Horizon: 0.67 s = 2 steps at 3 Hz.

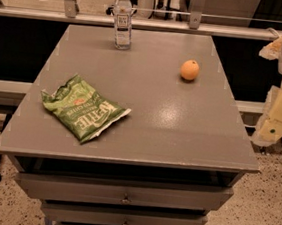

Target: Move blue plastic bottle near orange

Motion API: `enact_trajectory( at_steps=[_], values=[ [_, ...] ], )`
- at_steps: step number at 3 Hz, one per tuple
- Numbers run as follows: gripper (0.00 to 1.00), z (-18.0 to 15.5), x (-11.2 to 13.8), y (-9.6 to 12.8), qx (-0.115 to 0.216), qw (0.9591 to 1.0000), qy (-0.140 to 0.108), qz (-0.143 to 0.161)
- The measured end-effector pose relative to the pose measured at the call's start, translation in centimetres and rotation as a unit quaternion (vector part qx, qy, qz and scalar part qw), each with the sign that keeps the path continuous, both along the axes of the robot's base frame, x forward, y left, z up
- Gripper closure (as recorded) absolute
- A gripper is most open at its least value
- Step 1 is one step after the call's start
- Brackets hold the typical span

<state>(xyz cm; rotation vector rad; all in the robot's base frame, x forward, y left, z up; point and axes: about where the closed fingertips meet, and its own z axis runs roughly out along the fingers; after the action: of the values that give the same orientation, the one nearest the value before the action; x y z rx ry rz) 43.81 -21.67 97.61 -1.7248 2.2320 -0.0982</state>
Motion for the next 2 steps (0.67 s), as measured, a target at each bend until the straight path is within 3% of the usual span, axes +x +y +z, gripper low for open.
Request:
enact_trajectory(
  at_steps=[1,2],
  values=[
    [0.00,0.0,0.0,0.0,0.000,1.0000,0.000,0.000],
    [0.00,-0.4,3.4,1.7,0.034,0.9990,-0.029,0.003]
  ],
)
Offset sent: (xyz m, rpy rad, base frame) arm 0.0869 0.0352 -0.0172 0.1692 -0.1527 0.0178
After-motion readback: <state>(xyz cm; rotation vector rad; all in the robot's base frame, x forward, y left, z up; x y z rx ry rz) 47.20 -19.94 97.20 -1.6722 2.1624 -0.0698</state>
